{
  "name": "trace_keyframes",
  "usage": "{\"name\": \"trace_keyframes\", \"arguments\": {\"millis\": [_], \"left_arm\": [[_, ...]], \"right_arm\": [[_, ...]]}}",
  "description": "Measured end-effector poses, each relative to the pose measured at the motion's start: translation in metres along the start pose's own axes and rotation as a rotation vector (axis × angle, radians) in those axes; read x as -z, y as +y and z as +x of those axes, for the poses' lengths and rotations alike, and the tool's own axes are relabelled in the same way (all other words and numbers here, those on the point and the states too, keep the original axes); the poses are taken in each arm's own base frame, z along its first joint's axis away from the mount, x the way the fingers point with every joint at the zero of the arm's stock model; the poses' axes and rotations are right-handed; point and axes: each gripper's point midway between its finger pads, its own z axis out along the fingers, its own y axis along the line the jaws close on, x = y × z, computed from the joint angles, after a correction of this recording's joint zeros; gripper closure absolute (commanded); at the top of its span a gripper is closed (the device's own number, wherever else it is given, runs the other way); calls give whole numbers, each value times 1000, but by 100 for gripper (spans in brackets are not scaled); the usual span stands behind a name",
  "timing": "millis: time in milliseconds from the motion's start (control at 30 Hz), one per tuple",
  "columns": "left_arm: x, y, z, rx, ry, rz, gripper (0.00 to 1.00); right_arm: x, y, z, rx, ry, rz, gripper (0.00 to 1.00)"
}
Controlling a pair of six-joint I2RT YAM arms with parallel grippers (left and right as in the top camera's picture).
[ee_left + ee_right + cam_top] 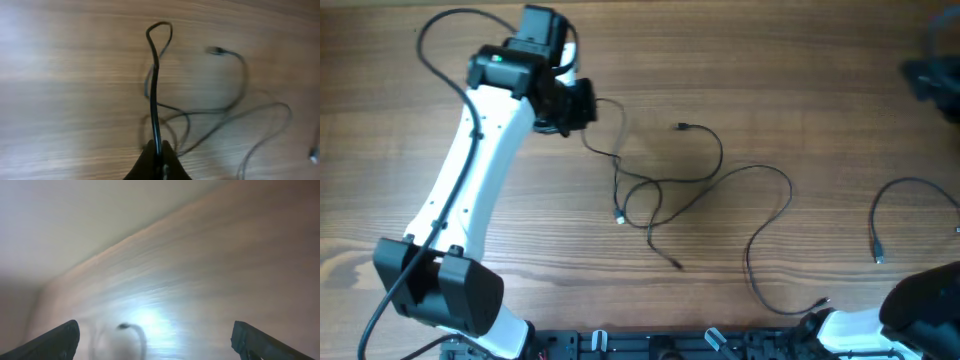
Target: Untangle cables
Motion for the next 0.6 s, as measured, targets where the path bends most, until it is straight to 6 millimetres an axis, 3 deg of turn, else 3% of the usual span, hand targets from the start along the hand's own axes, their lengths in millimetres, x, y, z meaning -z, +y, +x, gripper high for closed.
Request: {"name": "trace_keyframes", "arguments": {"millis": [100,200,267,400,600], "left_arm": [[-3,-31,1,-74,-14,79,96],[-4,-63,8,-193,-14,162,96],[-4,-81,17,-288,-7,202,96],[-4,-109,20,-404,-44,260,96],[11,-119,-17,-234,-166,339,96]], "right_arm": [[-29,54,13,125,68,-138,0],[-57,111,41,249,162,-267,0],[-68,139,59,310,211,-322,0],[-80,174,86,382,285,-382,0],[-86,208,117,454,361,-457,0]]}}
